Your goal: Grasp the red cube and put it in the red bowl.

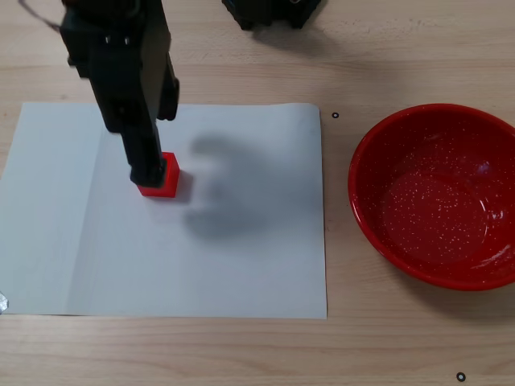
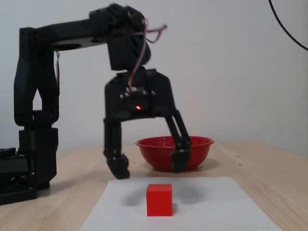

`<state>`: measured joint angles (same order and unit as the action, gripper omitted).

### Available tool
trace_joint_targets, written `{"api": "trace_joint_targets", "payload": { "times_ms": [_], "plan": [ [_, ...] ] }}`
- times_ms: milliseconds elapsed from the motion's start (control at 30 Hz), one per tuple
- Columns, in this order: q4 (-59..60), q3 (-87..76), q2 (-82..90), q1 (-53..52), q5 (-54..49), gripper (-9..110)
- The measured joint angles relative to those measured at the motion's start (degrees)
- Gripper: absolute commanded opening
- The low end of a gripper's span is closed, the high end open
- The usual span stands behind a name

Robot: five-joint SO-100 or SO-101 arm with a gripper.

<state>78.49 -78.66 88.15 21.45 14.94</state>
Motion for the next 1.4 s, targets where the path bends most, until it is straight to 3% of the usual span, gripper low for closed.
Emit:
{"api": "trace_joint_targets", "payload": {
  "times_ms": [833, 1400],
  "plan": [
    [-3.25, 4.83, -10.46, 0.09, 1.32, 41],
    [-4.83, 8.09, -15.29, 0.09, 1.93, 25]
  ]
}}
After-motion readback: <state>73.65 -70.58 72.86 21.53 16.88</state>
